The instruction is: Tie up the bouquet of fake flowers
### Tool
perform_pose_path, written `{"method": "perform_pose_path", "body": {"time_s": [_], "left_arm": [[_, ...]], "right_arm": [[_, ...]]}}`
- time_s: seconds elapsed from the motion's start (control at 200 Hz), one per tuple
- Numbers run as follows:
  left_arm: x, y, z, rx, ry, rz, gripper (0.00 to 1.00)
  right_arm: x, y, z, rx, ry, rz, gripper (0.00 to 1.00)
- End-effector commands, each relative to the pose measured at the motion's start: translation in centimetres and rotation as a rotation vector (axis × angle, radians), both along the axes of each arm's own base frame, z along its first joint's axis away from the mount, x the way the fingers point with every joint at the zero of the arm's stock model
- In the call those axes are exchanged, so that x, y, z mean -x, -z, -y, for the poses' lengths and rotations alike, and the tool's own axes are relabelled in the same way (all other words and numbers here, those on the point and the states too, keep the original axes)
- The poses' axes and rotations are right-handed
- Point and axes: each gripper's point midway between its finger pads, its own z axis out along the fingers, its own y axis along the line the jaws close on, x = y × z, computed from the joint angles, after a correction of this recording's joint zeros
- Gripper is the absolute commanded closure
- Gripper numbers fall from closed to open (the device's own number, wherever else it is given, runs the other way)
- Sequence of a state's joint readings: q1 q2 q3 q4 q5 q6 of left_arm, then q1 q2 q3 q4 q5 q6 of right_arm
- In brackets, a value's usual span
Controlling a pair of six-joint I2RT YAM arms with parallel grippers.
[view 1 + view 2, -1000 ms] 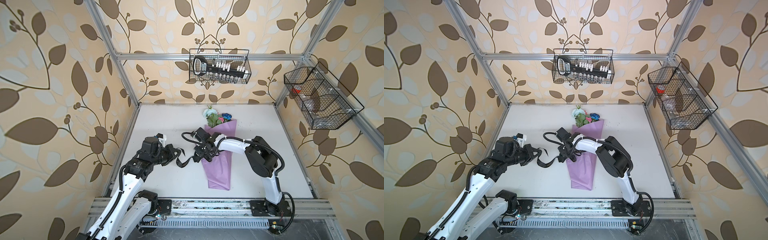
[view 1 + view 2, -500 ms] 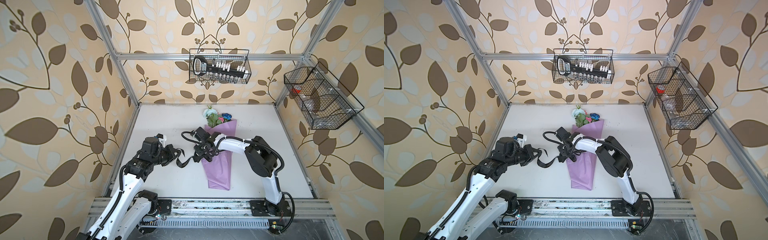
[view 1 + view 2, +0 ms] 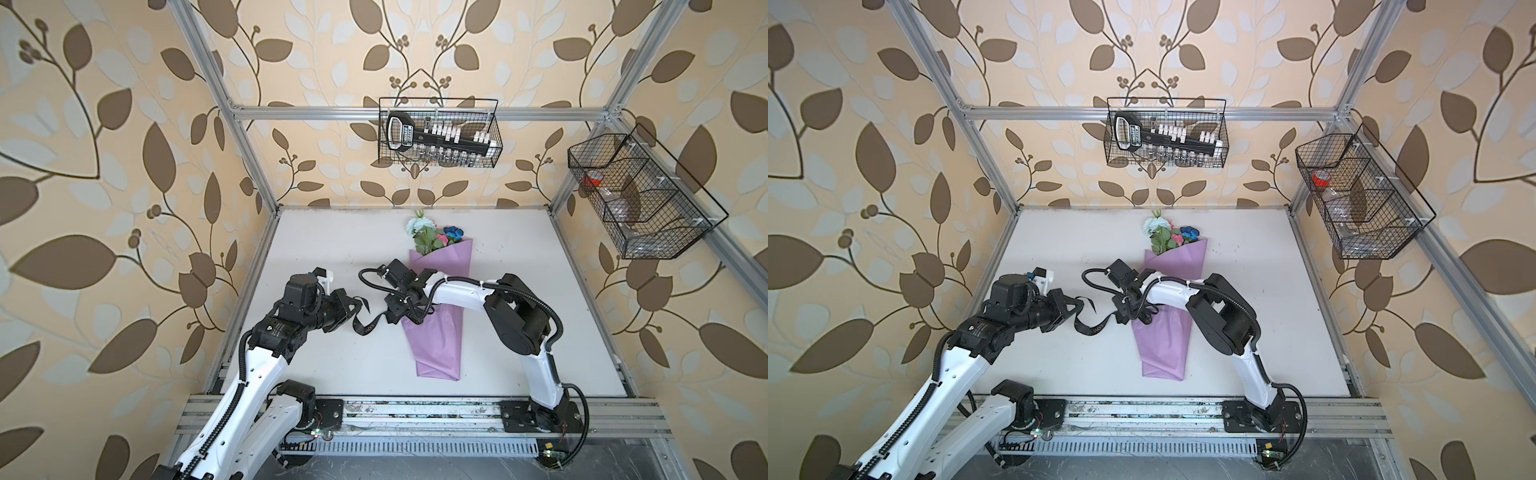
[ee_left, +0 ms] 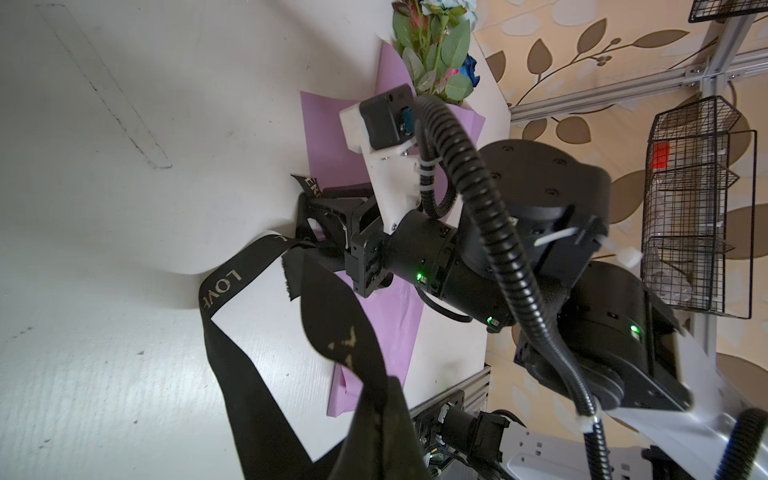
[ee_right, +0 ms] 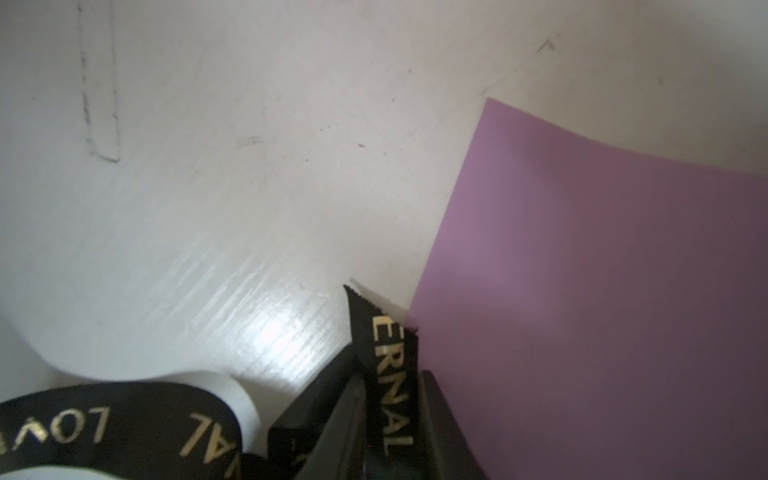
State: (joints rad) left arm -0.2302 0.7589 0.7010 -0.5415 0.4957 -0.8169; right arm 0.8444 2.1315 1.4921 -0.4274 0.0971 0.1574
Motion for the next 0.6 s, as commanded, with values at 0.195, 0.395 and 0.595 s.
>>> {"method": "perform_pose_path", "body": {"time_s": [0.195,0.395,0.595], "left_arm": [[-0.1,-1.3,0.4,0.013,0.017,0.039,1.00],[-0.2,-1.4,0.4,0.013,0.018,0.041,1.00],[-0.2,-1.3,0.5,0.017,0.018,0.040,1.00]], "right_arm": [[0.2,1.5,1.6,0.083,0.006,-0.036,0.89],[-1.6,-4.0,-0.8,-0.019,-0.015,0.036,0.91],[-2.8,-6.1,-0.7,-0.050,0.004,0.070,0.97]]}}
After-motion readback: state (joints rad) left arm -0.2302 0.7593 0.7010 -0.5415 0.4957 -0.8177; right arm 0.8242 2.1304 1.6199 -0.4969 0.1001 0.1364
